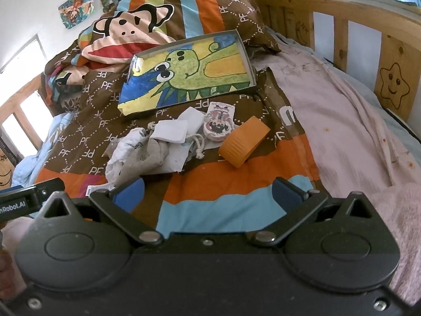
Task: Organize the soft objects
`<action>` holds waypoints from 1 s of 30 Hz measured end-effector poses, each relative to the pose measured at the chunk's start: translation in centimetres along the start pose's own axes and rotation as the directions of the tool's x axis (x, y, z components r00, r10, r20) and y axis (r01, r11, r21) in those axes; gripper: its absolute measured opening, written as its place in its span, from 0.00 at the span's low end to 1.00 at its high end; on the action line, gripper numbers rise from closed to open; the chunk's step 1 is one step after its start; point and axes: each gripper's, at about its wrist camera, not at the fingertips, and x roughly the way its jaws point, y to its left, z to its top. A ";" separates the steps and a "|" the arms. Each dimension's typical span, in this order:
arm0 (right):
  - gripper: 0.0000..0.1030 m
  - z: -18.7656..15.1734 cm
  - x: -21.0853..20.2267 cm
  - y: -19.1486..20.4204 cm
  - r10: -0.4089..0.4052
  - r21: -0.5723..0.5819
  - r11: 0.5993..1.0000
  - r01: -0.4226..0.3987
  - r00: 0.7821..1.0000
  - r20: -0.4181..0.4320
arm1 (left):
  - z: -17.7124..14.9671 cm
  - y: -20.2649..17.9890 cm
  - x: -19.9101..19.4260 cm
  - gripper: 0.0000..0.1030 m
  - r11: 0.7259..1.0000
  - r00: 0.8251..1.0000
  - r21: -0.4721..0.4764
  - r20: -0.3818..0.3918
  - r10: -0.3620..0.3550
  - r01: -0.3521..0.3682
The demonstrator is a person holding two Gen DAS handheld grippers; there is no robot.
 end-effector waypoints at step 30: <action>1.00 -0.1 0.2 -0.3 -0.005 0.003 1.000 0.005 1.000 -0.006 | 0.2 0.0 -0.1 0.99 1.000 1.000 0.000 0.006 -0.002 0.002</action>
